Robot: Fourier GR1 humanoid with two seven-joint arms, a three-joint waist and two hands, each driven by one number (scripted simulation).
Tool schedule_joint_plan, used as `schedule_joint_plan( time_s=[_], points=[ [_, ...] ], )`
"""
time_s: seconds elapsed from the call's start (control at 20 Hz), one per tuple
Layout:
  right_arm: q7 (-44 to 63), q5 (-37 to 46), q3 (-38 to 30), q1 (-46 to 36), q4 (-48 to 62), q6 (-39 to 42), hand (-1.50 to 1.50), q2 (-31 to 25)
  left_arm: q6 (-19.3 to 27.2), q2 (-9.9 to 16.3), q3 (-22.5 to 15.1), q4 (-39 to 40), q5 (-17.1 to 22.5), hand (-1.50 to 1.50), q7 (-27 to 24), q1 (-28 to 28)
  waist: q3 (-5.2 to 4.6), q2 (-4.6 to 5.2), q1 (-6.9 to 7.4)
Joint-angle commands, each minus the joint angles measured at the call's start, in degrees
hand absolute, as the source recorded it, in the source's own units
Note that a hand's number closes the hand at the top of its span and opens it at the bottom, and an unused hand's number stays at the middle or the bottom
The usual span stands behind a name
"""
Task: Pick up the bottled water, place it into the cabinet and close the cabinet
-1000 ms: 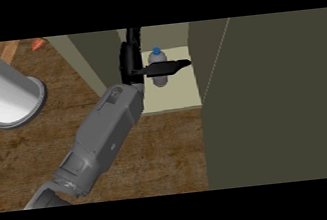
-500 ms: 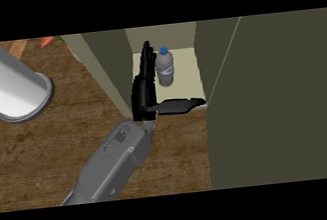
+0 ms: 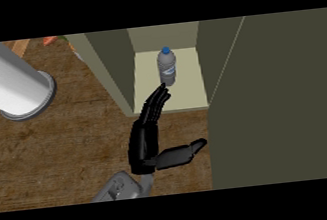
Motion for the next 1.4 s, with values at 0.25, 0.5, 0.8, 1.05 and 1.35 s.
schedule_joint_plan(
  time_s=[0.25,0.5,0.8,1.05,1.35],
  points=[
    [4.8,0.6,2.2,3.7,-12.3,2.1,1.50,-1.6,-3.1,10.6,-7.3,-16.8,-2.1,1.50,0.0,16.1,-0.06,0.05,-0.09],
    [3.8,1.0,1.5,7.6,-13.2,7.1,1.50,-2.0,-2.1,15.8,-5.9,-23.6,-3.4,1.50,0.2,20.1,-0.04,0.00,-1.04],
    [5.2,7.9,9.0,5.6,-13.8,12.4,1.50,-3.6,-7.4,25.4,-1.1,-28.7,-0.6,1.50,-0.4,25.0,-0.10,-0.11,-0.56],
    [3.9,7.0,8.9,5.1,-16.9,13.8,1.50,-4.1,-11.4,31.0,4.8,-31.7,3.0,1.50,-2.8,28.9,-0.26,-0.24,-0.59],
    [4.7,9.6,12.8,3.9,-18.3,15.0,1.50,-4.8,-15.9,36.2,11.6,-35.5,8.7,-1.50,-3.0,32.9,-0.45,-0.43,-0.38]
  ],
)
